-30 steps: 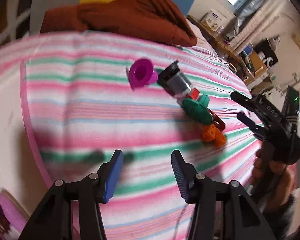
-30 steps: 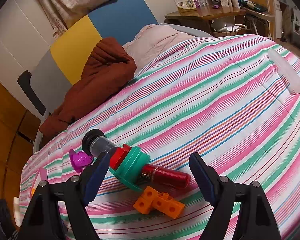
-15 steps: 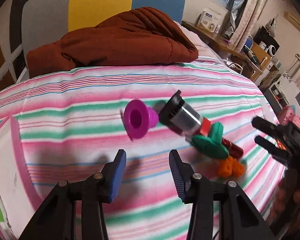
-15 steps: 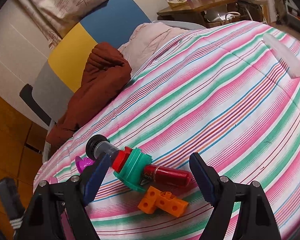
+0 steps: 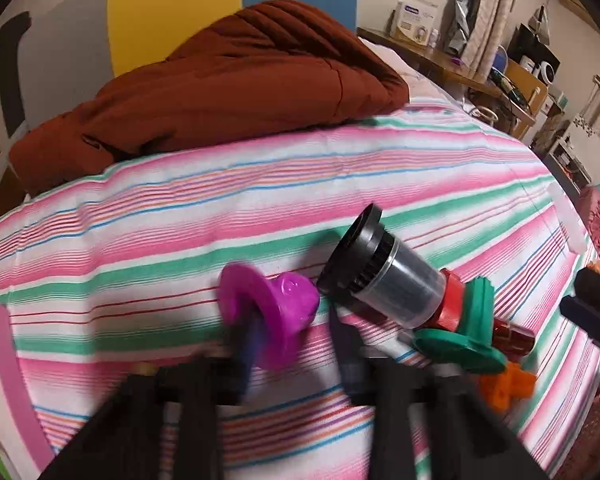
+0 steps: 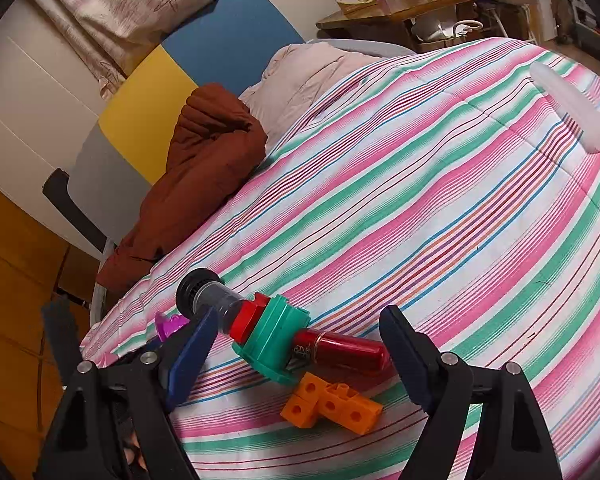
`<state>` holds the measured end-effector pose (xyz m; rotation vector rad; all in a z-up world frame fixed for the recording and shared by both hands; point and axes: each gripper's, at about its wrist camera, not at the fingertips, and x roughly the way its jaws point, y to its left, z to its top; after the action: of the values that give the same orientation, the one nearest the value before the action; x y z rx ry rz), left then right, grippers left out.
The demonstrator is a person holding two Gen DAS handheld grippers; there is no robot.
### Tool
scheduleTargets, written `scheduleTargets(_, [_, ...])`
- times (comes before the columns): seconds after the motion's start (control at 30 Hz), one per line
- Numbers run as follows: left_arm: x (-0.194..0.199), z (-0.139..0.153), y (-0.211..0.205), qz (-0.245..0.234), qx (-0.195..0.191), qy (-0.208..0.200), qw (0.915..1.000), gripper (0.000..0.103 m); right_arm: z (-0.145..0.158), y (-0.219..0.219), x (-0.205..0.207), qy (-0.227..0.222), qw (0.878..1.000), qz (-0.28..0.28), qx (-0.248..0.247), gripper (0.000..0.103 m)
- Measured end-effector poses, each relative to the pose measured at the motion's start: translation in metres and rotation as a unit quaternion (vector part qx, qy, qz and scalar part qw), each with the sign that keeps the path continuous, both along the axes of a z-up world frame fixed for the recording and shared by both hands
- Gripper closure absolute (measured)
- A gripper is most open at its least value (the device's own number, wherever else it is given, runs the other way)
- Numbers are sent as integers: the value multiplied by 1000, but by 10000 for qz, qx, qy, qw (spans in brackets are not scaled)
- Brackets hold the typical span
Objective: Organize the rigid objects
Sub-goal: 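Grasp the magenta suction cup with the left gripper, then lift the magenta cup with the left gripper while the right gripper grasps the red cylinder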
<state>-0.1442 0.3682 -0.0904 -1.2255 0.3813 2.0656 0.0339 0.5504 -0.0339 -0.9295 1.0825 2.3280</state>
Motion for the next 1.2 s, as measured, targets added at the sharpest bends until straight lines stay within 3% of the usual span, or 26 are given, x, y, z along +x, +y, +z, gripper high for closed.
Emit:
scheduleTargets(0.13, [13, 0, -17, -25, 257, -41, 9997, 89, 0, 7, 8, 129, 9996, -235, -57, 20])
scheduleTargets(0.4, [80, 2, -66, -113, 244, 91, 9996, 89, -1, 10, 5, 14, 9998, -174, -59, 22])
scheduleTargets(0.57, [124, 5, -92, -260, 303, 153, 9991, 89, -13, 10, 0, -286, 9994, -31, -167, 37])
scheduleTargets(0.67, [140, 6, -102, -329, 307, 186, 9988, 89, -16, 10, 1, -427, 9990, -35, -101, 40])
scheduleTargets(1.1, [159, 7, -124, -372, 374, 164, 9985, 89, -47, -11, -29, -1403, 9868, 782, 186, 43])
scheduleTargets(1.2, [160, 6, -125, -389, 393, 173, 9983, 89, -48, -18, -31, -1521, 9829, 912, 488, 43])
